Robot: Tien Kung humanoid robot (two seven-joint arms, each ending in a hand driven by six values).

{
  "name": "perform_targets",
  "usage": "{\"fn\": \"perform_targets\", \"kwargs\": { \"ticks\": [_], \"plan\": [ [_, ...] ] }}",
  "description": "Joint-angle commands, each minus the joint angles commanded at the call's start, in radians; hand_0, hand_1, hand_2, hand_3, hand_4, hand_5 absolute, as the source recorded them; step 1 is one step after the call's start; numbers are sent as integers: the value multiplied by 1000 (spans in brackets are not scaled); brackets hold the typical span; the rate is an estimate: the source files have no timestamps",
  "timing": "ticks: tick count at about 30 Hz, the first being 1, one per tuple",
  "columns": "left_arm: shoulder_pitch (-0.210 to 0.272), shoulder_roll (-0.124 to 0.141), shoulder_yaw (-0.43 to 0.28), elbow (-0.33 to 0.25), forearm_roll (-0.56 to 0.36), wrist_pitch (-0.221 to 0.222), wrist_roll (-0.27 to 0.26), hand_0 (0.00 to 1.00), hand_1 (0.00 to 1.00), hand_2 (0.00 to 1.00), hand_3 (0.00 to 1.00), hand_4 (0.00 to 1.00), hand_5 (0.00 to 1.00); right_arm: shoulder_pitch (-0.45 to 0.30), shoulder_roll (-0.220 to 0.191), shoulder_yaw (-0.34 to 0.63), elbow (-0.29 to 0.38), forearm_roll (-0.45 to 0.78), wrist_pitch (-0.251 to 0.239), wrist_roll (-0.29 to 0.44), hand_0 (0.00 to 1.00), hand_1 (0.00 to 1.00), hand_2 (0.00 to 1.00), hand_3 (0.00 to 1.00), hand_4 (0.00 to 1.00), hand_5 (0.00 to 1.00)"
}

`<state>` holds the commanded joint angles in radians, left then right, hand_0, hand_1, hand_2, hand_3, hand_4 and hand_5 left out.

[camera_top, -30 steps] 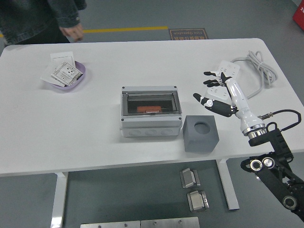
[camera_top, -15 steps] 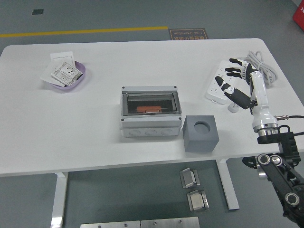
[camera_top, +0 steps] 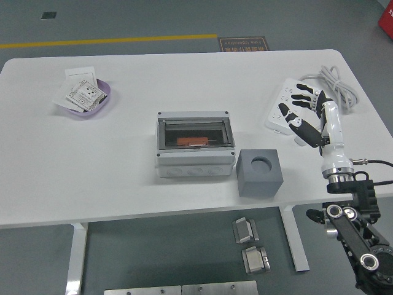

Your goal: Pick up the cylinder from the cube,place it in the box,flap close box

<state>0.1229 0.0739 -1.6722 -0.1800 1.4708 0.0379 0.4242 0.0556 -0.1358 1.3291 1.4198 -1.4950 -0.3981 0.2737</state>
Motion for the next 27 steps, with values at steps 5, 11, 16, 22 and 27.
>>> {"fn": "perform_targets", "kwargs": {
  "ticks": [5, 11, 16, 22, 27],
  "plan": [
    [7, 10, 25, 0, -51, 9, 1, 644, 652, 560, 667, 697, 333, -28, 26, 14, -13, -2, 0, 2, 687, 597, 646, 733, 915, 436],
    [-5, 4, 38, 0, -75, 10, -5, 644, 652, 560, 668, 698, 334, -31, 28, 34, -19, -6, -1, 4, 687, 599, 648, 732, 921, 444],
    [-24, 2, 46, 0, -81, 7, -16, 645, 652, 560, 669, 699, 335, -38, 21, 57, 1, -4, 0, 8, 687, 603, 651, 730, 926, 454],
    [-30, 7, 55, 0, -82, 1, -24, 646, 653, 561, 669, 700, 336, -38, 6, 73, 25, -8, 0, 4, 694, 605, 652, 727, 928, 457],
    [-26, 6, 53, 0, -78, 0, -19, 645, 653, 561, 671, 701, 338, -41, 6, 85, 37, -15, 0, 2, 687, 606, 652, 727, 928, 458]
  ]
}}
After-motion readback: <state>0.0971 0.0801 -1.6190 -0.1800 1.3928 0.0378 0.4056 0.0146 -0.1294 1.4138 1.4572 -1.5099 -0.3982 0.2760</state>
